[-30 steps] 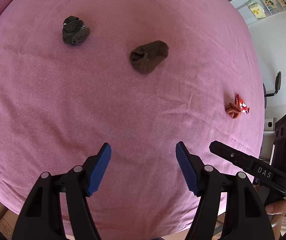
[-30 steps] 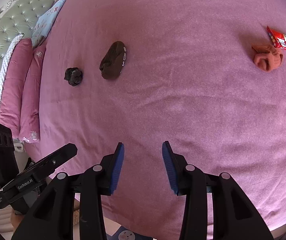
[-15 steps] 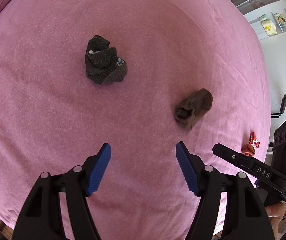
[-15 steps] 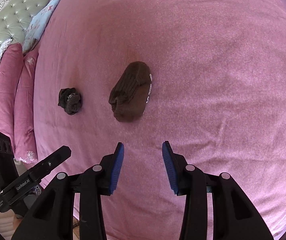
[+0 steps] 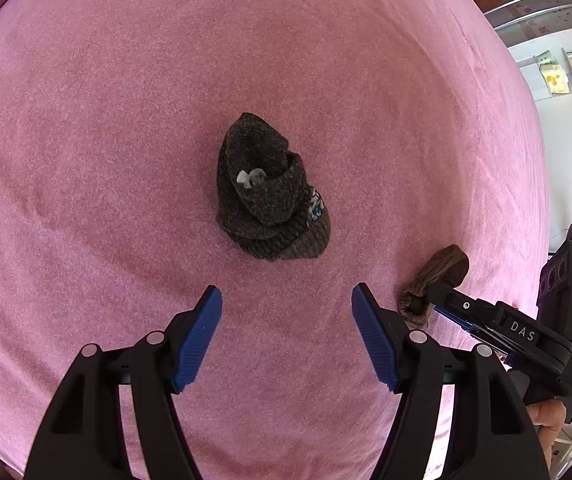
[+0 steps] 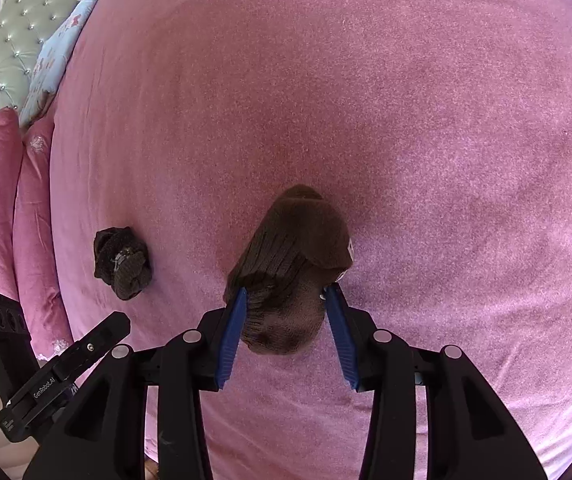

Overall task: Collect trash
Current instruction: 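Grasp the grey sock with the left tool while the right tool grasps the brown sock, then carry both socks toward the yellow basin, then open both tools over the yellow basin to drop the socks, then return both tools over the bed toward the brown sock and red wrapper, then grasp the brown sock with the left tool while the right tool grasps the red candy wrapper, then carry the brown sock and red candy wrapper over the yellow basin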

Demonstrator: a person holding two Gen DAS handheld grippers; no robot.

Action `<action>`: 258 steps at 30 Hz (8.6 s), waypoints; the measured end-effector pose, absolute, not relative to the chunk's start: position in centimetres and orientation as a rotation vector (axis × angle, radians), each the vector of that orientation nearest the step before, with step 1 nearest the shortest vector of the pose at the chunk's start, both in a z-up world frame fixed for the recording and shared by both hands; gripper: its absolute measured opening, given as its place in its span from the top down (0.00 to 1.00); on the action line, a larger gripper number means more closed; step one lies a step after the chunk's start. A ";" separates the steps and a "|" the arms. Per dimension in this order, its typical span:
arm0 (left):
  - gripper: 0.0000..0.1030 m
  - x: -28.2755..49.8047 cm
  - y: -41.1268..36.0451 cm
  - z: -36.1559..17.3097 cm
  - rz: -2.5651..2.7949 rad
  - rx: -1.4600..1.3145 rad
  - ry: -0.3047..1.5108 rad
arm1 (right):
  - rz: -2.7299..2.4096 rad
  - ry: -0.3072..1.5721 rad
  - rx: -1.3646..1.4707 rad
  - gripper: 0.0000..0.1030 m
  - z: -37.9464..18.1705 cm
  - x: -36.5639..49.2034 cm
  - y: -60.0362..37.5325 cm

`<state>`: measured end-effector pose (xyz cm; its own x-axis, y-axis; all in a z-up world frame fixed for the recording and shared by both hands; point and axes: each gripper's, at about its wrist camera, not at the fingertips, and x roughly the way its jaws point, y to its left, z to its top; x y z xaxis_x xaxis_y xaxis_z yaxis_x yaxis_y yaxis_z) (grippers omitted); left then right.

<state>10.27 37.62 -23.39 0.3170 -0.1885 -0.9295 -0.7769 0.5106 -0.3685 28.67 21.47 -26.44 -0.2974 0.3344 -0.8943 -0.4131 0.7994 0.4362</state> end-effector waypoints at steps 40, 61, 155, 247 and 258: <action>0.57 13.6 23.4 -25.5 0.337 -1.014 1.324 | 0.826 1.744 -0.076 0.92 -23.1 24.1 11.1; 0.57 7.0 8.2 -20.9 0.147 -0.949 1.381 | 0.730 1.756 0.016 0.92 -18.4 17.2 -5.5; 0.33 10.1 -19.4 -13.9 -0.427 -0.293 1.540 | 0.162 1.526 0.550 0.69 -13.2 9.3 -37.3; 0.66 34.5 1.8 -21.6 -0.114 -0.652 1.511 | 0.285 1.627 0.421 0.74 -22.3 39.9 -19.9; 0.66 24.7 -2.8 -19.5 -0.167 -0.606 1.541 | 0.309 1.635 0.417 0.74 -18.7 29.1 -24.2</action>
<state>24.69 -2.84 -19.53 0.0514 -0.4686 -0.8819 -0.2685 0.8441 -0.4642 29.06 -24.21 -18.67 -0.0761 0.4438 -0.8929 0.0868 0.8951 0.4374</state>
